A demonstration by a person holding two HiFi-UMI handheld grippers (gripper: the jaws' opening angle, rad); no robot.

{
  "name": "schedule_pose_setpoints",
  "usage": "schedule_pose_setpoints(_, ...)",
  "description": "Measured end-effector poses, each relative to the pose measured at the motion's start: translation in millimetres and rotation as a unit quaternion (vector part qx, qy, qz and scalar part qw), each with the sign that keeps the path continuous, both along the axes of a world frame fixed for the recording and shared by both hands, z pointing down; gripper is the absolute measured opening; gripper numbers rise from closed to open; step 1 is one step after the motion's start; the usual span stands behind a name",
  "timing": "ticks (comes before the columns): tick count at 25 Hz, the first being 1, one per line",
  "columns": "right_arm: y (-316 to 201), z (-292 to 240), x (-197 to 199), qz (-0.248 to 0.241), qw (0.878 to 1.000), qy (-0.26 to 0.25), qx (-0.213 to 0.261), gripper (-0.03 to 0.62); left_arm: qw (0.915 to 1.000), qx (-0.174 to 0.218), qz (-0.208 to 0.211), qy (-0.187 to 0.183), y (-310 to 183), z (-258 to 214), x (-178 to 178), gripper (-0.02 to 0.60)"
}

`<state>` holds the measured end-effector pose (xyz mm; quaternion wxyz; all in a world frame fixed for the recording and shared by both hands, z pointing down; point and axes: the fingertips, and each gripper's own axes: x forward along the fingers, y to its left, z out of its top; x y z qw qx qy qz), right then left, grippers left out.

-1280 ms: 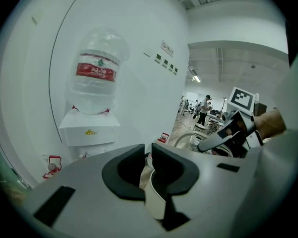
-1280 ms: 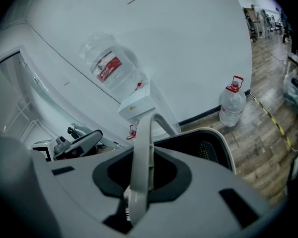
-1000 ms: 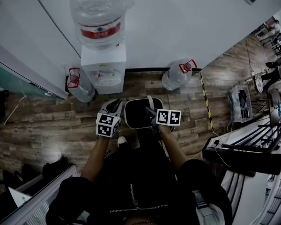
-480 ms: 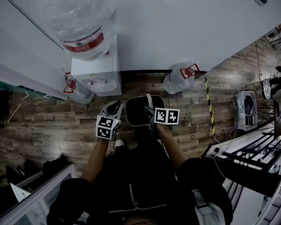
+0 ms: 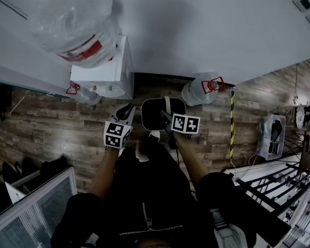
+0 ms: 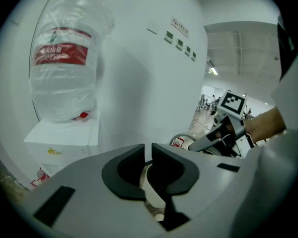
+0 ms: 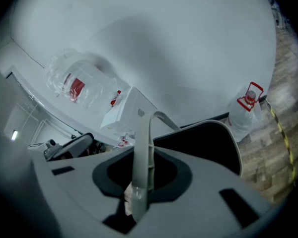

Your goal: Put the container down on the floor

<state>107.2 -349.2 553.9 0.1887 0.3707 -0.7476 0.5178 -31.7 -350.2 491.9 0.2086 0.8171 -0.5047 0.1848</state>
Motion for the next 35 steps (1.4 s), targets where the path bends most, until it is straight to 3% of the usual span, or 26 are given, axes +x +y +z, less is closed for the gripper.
schedule_pose_setpoints(5, -25, 12, 16, -0.003, 1.0, -0.002, -0.008, 0.064, 0.9999, -0.01, -0.013, 0.004, -13, 5, 15, 0.052)
schedule_pose_setpoints(12, -57, 34, 25, 0.037, 0.999, -0.019, -0.035, 0.066, 0.9997, -0.023, -0.008, 0.007, -28, 23, 23, 0.052)
schedule_pose_setpoints(22, -100, 88, 3, 0.071, 0.996, -0.013, -0.053, 0.066, 0.9989, -0.036, 0.026, 0.014, -61, 76, 35, 0.052)
schedule_pose_setpoints(29, -133, 143, -25, 0.07, 0.995, -0.004, -0.067, 0.066, 0.9984, -0.041, 0.037, 0.013, -83, 114, 30, 0.052)
schedule_pose_setpoints(35, -157, 181, -41, 0.054, 0.995, -0.009, -0.08, 0.066, 0.9987, -0.039, 0.016, 0.028, -104, 143, 21, 0.052)
